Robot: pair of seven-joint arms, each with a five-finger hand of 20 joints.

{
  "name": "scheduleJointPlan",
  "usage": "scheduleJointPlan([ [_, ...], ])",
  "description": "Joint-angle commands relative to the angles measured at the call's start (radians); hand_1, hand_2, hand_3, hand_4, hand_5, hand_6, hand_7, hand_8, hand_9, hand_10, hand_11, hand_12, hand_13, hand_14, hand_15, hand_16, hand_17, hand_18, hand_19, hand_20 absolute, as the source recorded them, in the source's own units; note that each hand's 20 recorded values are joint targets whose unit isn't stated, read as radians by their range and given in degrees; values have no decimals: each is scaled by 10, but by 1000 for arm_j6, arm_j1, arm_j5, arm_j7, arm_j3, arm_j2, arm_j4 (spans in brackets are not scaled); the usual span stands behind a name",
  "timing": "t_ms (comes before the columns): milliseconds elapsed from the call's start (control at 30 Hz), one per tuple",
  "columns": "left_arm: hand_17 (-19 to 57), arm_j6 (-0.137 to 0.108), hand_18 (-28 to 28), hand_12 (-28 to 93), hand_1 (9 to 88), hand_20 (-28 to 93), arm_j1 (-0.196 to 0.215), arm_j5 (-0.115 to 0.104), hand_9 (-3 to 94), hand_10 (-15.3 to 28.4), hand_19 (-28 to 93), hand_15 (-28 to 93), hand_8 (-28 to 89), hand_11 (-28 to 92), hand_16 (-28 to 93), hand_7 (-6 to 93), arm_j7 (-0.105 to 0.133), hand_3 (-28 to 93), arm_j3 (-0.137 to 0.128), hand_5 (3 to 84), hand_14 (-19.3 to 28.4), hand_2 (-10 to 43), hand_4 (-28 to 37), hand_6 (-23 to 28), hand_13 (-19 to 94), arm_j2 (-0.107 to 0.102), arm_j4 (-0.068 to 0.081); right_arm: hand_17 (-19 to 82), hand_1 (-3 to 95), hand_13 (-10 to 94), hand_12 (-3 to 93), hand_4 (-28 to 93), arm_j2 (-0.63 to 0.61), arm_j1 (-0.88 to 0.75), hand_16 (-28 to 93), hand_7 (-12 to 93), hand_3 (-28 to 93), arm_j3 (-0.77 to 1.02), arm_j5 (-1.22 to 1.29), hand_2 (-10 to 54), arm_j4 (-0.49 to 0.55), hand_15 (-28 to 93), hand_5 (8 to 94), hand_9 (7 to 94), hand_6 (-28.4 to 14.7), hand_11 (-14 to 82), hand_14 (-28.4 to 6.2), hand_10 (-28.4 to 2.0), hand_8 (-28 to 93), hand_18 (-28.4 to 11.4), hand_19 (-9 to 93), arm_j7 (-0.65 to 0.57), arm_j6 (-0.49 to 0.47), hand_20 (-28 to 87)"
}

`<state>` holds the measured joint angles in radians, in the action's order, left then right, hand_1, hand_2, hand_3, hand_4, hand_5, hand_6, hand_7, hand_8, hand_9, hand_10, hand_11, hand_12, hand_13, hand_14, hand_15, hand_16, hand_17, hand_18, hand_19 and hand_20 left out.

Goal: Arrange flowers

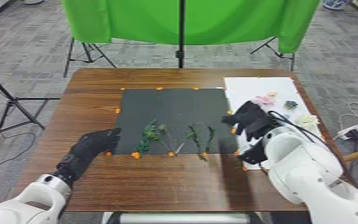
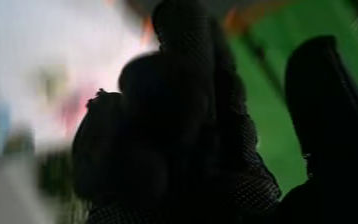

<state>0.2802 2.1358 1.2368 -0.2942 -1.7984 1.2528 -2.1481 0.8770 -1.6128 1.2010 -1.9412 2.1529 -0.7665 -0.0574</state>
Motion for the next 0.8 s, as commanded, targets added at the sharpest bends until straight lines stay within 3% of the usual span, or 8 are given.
scheduleJointPlan([
  [33,-39,30,144,130,274,192,-12,-7,376,140,144,192,-34,112,25,36,-45,584,31,424,190,37,-224,64,251,-6,35,614,359,845,235,-107,-106,131,344,83,618,-61,-208,-47,-135,580,563,681,-30,160,-72,-186,-53,-128,932,-55,-75,549],
  [167,-39,16,144,131,273,192,-7,6,377,141,145,193,-34,114,25,37,-19,584,34,424,190,38,-223,64,252,-9,33,611,370,842,235,-110,-118,165,337,66,624,-94,-184,-80,-198,584,506,651,-26,151,-71,-191,-52,-128,932,-70,-138,546],
  [267,-38,-91,144,132,275,192,10,19,387,141,146,199,-34,120,27,41,79,586,61,427,189,38,-223,63,260,-14,37,605,374,834,237,-110,-115,180,333,64,616,-119,-179,-94,-243,581,488,628,-13,142,-71,-193,-56,-129,932,-69,-171,543],
  [367,-30,-215,145,135,276,193,32,6,406,143,146,213,-34,138,27,53,195,598,93,441,187,30,-219,63,276,-21,43,602,386,832,234,-118,-107,174,330,64,607,-137,-178,-95,-280,575,485,617,-5,137,-69,-193,-60,-127,932,-62,-133,535],
  [467,-23,-325,145,135,274,192,37,-5,421,142,142,223,-36,153,24,68,284,609,123,451,187,24,-223,59,288,-30,51,616,422,857,224,-139,-104,169,322,81,605,-178,-232,-95,-320,559,513,647,2,145,-54,-182,-66,-114,932,-49,-39,516],
  [600,-17,-449,144,131,271,193,37,-36,433,141,135,235,-44,169,19,88,349,624,152,464,181,17,-229,55,298,-39,55,655,501,895,225,-173,-106,161,331,123,609,-221,-283,-95,-360,548,623,739,-3,173,-35,-147,-78,-90,932,-15,89,503],
  [667,-14,-476,144,130,271,195,38,-44,439,140,132,243,-46,176,17,98,360,631,155,469,180,16,-233,54,304,-40,55,663,547,906,277,-182,-109,164,337,134,576,-243,-309,-95,-378,547,671,782,-7,142,-30,-130,-4,-87,932,5,148,504],
  [800,-10,-542,143,128,270,196,36,-62,450,141,130,254,-50,187,14,108,439,636,170,477,180,15,-237,52,309,-42,66,687,636,929,349,-157,-111,160,346,166,488,-236,-322,-95,-354,548,789,888,-5,94,-20,-107,97,-80,932,27,210,510],
])
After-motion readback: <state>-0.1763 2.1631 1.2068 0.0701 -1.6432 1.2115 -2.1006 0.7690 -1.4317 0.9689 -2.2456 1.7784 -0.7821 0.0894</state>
